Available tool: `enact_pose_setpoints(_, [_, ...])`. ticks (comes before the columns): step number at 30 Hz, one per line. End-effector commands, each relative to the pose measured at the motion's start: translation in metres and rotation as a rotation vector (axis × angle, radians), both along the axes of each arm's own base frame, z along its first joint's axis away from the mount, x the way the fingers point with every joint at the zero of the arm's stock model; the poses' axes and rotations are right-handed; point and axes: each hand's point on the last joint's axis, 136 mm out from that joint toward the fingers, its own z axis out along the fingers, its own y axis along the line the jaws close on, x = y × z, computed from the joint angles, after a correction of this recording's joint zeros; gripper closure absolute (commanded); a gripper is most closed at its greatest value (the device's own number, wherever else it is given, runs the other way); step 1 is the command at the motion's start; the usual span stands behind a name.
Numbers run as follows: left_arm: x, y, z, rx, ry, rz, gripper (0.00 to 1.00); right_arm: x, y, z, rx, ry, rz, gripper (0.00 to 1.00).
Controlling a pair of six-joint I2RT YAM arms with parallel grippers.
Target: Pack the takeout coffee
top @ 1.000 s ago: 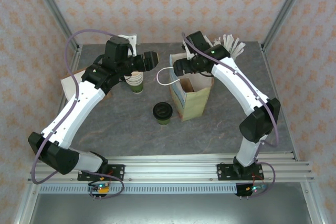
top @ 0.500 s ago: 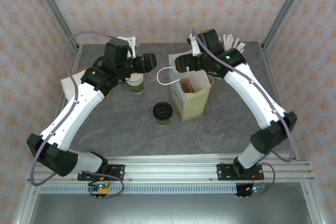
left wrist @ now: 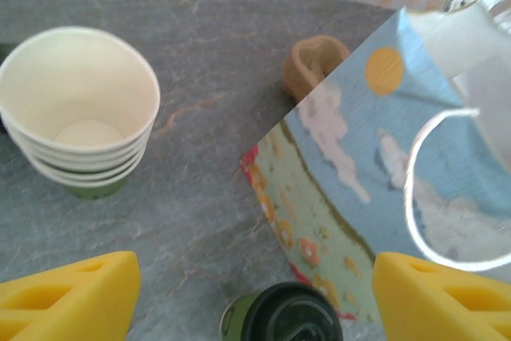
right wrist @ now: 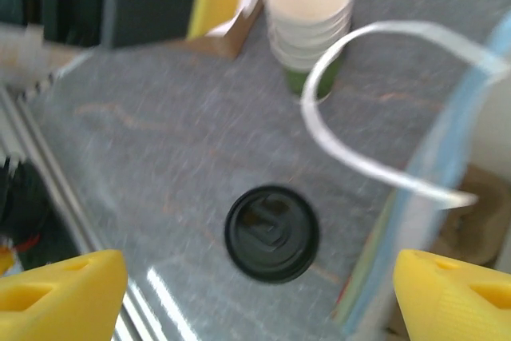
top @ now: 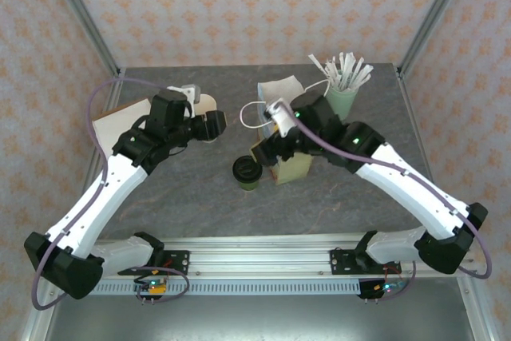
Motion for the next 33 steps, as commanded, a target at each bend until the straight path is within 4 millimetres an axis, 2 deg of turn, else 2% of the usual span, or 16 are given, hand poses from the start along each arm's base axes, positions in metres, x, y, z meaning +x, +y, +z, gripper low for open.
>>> enact_pose_setpoints(1, [-0.013,0.006,-0.016,0.028,0.056,0.008,0.23,-0.018,0.001,-0.023,-0.066,0.039,0.063,0.14])
enact_pose_setpoints(5, [-0.021,0.005,-0.027,0.015,0.084,-0.001,0.23,-0.028,-0.003,-0.065,-0.117,0.144,0.030,0.15])
enact_pose_setpoints(7, [-0.022,0.006,-0.030,0.019,0.091,0.000,0.23,-0.026,0.000,-0.076,-0.129,0.152,0.004,0.16])
enact_pose_setpoints(9, [-0.022,0.008,-0.029,0.028,0.087,0.007,0.23,-0.026,0.010,-0.078,-0.173,0.124,0.007,0.17])
enact_pose_setpoints(11, [-0.021,0.011,-0.028,0.042,0.079,0.015,0.23,-0.021,0.015,-0.075,-0.219,0.086,-0.015,0.18])
enact_pose_setpoints(14, [-0.019,0.016,-0.026,0.062,0.066,0.034,0.23,-0.005,0.006,-0.063,-0.251,0.015,-0.100,0.18])
enact_pose_setpoints(20, [-0.016,0.008,-0.031,0.037,0.075,0.016,0.23,0.013,-0.005,-0.003,-0.212,-0.105,-0.197,0.18])
enact_pose_setpoints(24, [-0.014,0.014,-0.029,0.064,0.063,0.036,0.23,0.009,-0.002,0.028,-0.152,-0.127,-0.171,0.19])
enact_pose_setpoints(26, [-0.013,0.020,-0.028,0.083,0.057,0.059,0.23,0.003,0.008,0.032,-0.133,-0.117,-0.130,0.20])
enact_pose_setpoints(28, [-0.010,0.026,-0.029,0.097,0.060,0.083,0.23,-0.003,0.022,0.025,-0.146,-0.092,-0.085,0.20])
enact_pose_setpoints(33, [-0.006,0.044,-0.033,0.094,0.074,0.155,0.23,-0.009,0.053,-0.005,-0.237,-0.042,-0.008,0.21])
